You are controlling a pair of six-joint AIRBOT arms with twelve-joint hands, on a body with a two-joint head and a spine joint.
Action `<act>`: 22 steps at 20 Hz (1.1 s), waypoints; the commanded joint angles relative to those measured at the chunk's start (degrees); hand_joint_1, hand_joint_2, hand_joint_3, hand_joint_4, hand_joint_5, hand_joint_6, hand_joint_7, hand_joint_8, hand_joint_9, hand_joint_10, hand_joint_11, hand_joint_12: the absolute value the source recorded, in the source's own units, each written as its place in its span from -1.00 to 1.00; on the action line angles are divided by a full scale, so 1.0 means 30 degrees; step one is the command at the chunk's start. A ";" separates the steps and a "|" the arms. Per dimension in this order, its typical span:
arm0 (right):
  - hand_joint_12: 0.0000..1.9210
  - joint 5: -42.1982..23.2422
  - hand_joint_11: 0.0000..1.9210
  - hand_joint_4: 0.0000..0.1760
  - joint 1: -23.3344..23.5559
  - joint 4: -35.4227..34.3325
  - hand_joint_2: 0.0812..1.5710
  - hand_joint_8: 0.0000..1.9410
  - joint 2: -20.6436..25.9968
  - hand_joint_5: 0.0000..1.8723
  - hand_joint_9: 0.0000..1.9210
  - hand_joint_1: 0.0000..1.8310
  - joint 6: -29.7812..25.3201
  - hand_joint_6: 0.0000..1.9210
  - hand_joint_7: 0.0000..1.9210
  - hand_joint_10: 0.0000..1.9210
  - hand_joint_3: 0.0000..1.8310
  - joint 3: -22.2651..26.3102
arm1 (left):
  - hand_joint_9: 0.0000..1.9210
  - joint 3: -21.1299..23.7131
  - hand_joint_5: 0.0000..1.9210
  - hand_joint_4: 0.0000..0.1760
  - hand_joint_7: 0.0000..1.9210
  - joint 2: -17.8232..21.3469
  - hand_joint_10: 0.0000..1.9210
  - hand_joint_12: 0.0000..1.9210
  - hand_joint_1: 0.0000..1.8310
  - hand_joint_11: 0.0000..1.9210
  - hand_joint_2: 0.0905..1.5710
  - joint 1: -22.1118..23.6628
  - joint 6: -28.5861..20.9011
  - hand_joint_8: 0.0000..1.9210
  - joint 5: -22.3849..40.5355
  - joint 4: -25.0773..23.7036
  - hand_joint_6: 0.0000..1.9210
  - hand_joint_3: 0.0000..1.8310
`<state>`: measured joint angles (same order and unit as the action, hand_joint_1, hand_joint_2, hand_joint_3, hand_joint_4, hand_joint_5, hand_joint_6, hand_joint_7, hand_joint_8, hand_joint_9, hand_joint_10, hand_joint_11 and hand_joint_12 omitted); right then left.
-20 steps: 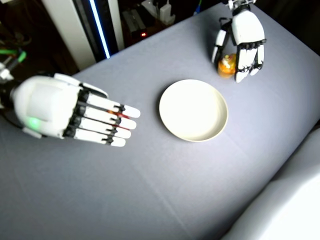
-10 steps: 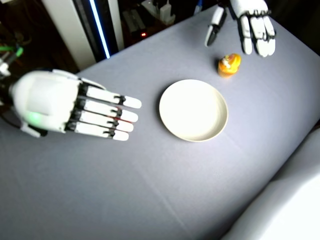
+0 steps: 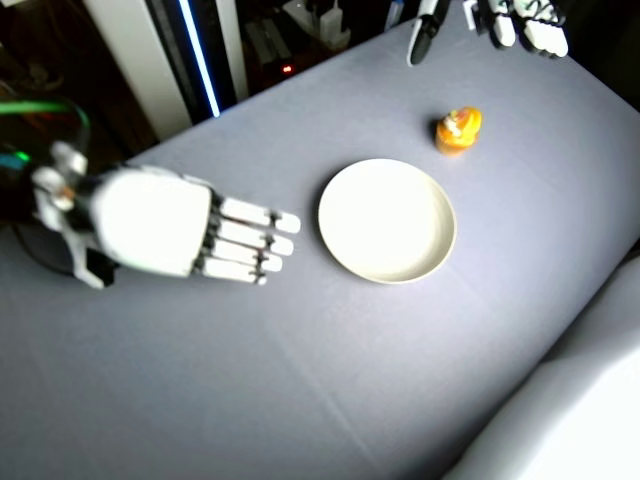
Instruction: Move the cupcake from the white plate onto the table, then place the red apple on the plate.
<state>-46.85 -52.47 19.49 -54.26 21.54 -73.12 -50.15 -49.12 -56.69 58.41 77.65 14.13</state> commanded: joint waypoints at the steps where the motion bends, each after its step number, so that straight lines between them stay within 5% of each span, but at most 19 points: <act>1: -0.11 -0.1727 -0.72 -0.41 0.0215 -0.0727 0.11 -1.00 0.0121 -0.70 -0.54 -0.02 -0.0115 -0.98 -0.68 -0.98 -1.00 -0.0108 | -1.00 0.0011 -1.00 0.83 -1.00 0.0183 -1.00 -0.95 -0.06 -0.97 -0.01 0.0100 -0.0080 -1.00 0.2594 -0.0197 -1.00 -0.99; 3: 0.06 -0.1725 -0.66 -0.78 0.0239 -0.0708 0.12 -0.99 0.0124 -0.53 -0.39 0.07 -0.0115 -0.99 -0.53 -0.97 -1.00 -0.0141 | -1.00 0.0055 -1.00 0.95 -1.00 0.0169 -1.00 -0.95 -0.04 -0.97 0.00 0.0026 -0.0126 -1.00 0.2661 -0.0191 -1.00 -0.99; 4: 0.44 -0.1725 -0.45 -1.00 0.0325 -0.0710 0.16 -0.91 0.0122 -0.04 -0.17 0.25 -0.0102 -0.94 -0.16 -0.48 -0.99 -0.0160 | -1.00 0.0072 -1.00 0.82 -1.00 0.0137 -1.00 -0.94 -0.05 -0.96 -0.01 0.0001 -0.0185 -1.00 0.2678 -0.0191 -1.00 -0.99; 5: 0.44 -0.1725 -0.45 -1.00 0.0409 -0.0712 0.16 -0.91 0.0119 -0.04 -0.17 0.25 -0.0085 -0.94 -0.16 -0.48 -0.99 -0.0181 | -1.00 0.0074 -1.00 0.82 -1.00 0.0123 -1.00 -0.94 -0.05 -0.96 -0.01 -0.0007 -0.0206 -1.00 0.2678 -0.0191 -1.00 -0.99; 6: 0.54 -0.1719 -0.39 -1.00 0.0562 -0.0712 0.26 -0.87 0.0098 0.17 -0.20 0.29 -0.0039 -0.42 -0.04 -0.13 -1.00 -0.0215 | -1.00 0.0074 -1.00 0.75 -1.00 0.0116 -1.00 -0.94 -0.05 -0.97 -0.01 -0.0012 -0.0225 -1.00 0.2678 -0.0191 -1.00 -1.00; 7: 0.57 -0.1704 -0.20 -1.00 0.0845 -0.0714 0.29 -0.13 0.0016 0.26 0.00 0.38 0.0097 -0.36 0.14 0.14 -1.00 -0.0286 | -1.00 0.0074 -0.98 0.49 -1.00 0.0116 -1.00 -0.95 -0.03 -0.97 0.00 -0.0029 -0.0235 -1.00 0.2682 -0.0190 -0.99 -0.99; 8: 0.57 -0.1704 -0.20 -1.00 0.1064 -0.0716 0.29 -0.13 -0.0030 0.26 0.00 0.38 0.0236 -0.36 0.14 0.14 -1.00 -0.0320 | -1.00 0.0074 -0.98 0.49 -1.00 0.0116 -1.00 -0.95 -0.03 -0.97 0.00 -0.0031 -0.0239 -1.00 0.2682 -0.0184 -0.99 -0.99; 9: 0.59 -0.1715 -0.17 -1.00 0.1542 -0.0729 0.31 0.01 -0.0122 0.25 0.02 0.37 0.0496 -0.35 0.10 0.19 -1.00 -0.0345 | -1.00 0.0074 -0.98 0.27 -1.00 0.0116 -1.00 -0.94 -0.03 -0.96 0.00 -0.0031 -0.0252 -1.00 0.2697 -0.0182 -0.99 -0.99; 11: 0.60 -0.2120 -0.08 -1.00 0.2892 -0.0737 0.39 0.42 -0.0569 0.25 0.01 0.38 0.0849 -0.48 -0.10 0.35 -1.00 -0.0546 | -1.00 0.0076 -0.98 0.33 -1.00 0.0102 -1.00 -0.94 -0.01 -0.97 0.02 -0.0068 -0.0353 -1.00 0.2758 -0.0182 -0.99 -0.99; 13: 0.78 -0.2670 -0.29 -1.00 0.4239 -0.0739 0.44 0.53 -0.1449 0.14 -0.20 0.37 0.0853 -0.35 -0.16 0.54 -1.00 -0.1100 | -1.00 0.0078 -0.97 0.39 -1.00 0.0104 -1.00 -0.95 -0.02 -0.98 0.01 -0.0133 -0.0414 -1.00 0.2802 -0.0180 -0.99 -0.99; 14: 0.78 -0.2754 -0.29 -1.00 0.4991 -0.0727 0.44 0.53 -0.1990 0.14 -0.20 0.37 0.0853 -0.35 -0.16 0.54 -1.00 -0.1445 | -1.00 0.0078 -0.97 0.39 -1.00 0.0108 -1.00 -0.95 -0.02 -0.98 0.01 -0.0136 -0.0424 -1.00 0.2802 -0.0176 -0.99 -0.99; 15: 0.64 -0.2752 -0.22 -1.00 0.5618 -0.0628 0.35 0.21 -0.2612 0.22 -0.09 0.38 0.0853 -0.42 0.04 0.26 -1.00 -0.1852 | -1.00 0.0076 -0.97 0.37 -1.00 0.0110 -1.00 -0.94 -0.01 -0.97 0.02 -0.0136 -0.0430 -1.00 0.2802 -0.0176 -0.99 -0.99; 16: 0.57 -0.2689 -0.27 -1.00 0.6173 -0.0513 0.36 0.20 -0.3273 0.17 -0.09 0.37 0.0813 -0.32 0.03 0.17 -1.00 -0.2297 | -1.00 0.0069 -0.98 0.53 -1.00 0.0110 -1.00 -0.93 -0.02 -0.95 0.01 -0.0135 -0.0435 -1.00 0.2792 -0.0176 -1.00 -1.00; 17: 0.57 -0.2454 -0.27 -1.00 0.6700 -0.0307 0.36 0.20 -0.4041 0.17 -0.09 0.37 0.0566 -0.32 0.03 0.17 -1.00 -0.2841 | -1.00 0.0046 -0.98 0.53 -1.00 0.0095 -1.00 -0.93 -0.02 -0.95 0.01 -0.0125 -0.0437 -1.00 0.2756 -0.0176 -1.00 -1.00; 18: 0.48 -0.2105 -0.33 -1.00 0.7201 -0.0046 0.35 0.03 -0.4771 0.17 -0.08 0.49 0.0288 -0.28 0.07 0.24 -1.00 -0.3347 | -1.00 0.0019 -0.99 0.84 -1.00 0.0068 -1.00 -0.94 -0.01 -0.97 0.01 -0.0102 -0.0437 -1.00 0.2722 -0.0176 -1.00 -1.00; 19: 0.48 -0.1484 -0.33 -1.00 0.7779 0.0503 0.35 0.03 -0.5464 0.17 -0.08 0.49 0.0045 -0.28 0.07 0.24 -1.00 -0.3812 | -1.00 -0.0006 -0.99 0.84 -1.00 0.0055 -1.00 -0.94 -0.01 -0.97 0.01 -0.0077 -0.0439 -1.00 0.2701 -0.0176 -1.00 -1.00; 20: 0.31 -0.0695 -0.35 -1.00 0.8299 0.1087 0.34 -0.21 -0.6127 0.12 -0.07 0.50 -0.0064 -0.08 0.14 0.19 -1.00 -0.4218 | -1.00 -0.0019 -0.99 0.95 -1.00 0.0049 -1.00 -0.94 -0.01 -0.97 0.01 -0.0070 -0.0443 -1.00 0.2691 -0.0176 -1.00 -1.00; 21: 0.25 0.0017 -0.36 -1.00 0.8727 0.1557 0.29 -0.32 -0.6763 0.21 0.00 0.40 -0.0075 -0.21 0.23 -0.20 -1.00 -0.4583 | -1.00 -0.0055 -0.99 0.93 -1.00 0.0013 -1.00 -0.93 -0.02 -0.96 0.01 -0.0056 -0.0458 -1.00 0.2670 -0.0176 -1.00 -1.00; 22: 0.43 0.0598 -0.27 -1.00 0.8857 0.1752 0.27 -0.06 -0.7378 0.39 0.06 0.40 -0.0075 -0.67 0.17 -0.14 -1.00 -0.4961 | -1.00 -0.0138 -0.99 0.94 -1.00 -0.0066 -1.00 -0.93 -0.04 -0.95 0.00 -0.0016 -0.0521 -1.00 0.2588 -0.0195 -1.00 -1.00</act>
<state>-40.34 -26.33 26.44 -77.30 21.78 -88.12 -50.35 -49.28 -57.23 56.95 78.81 13.76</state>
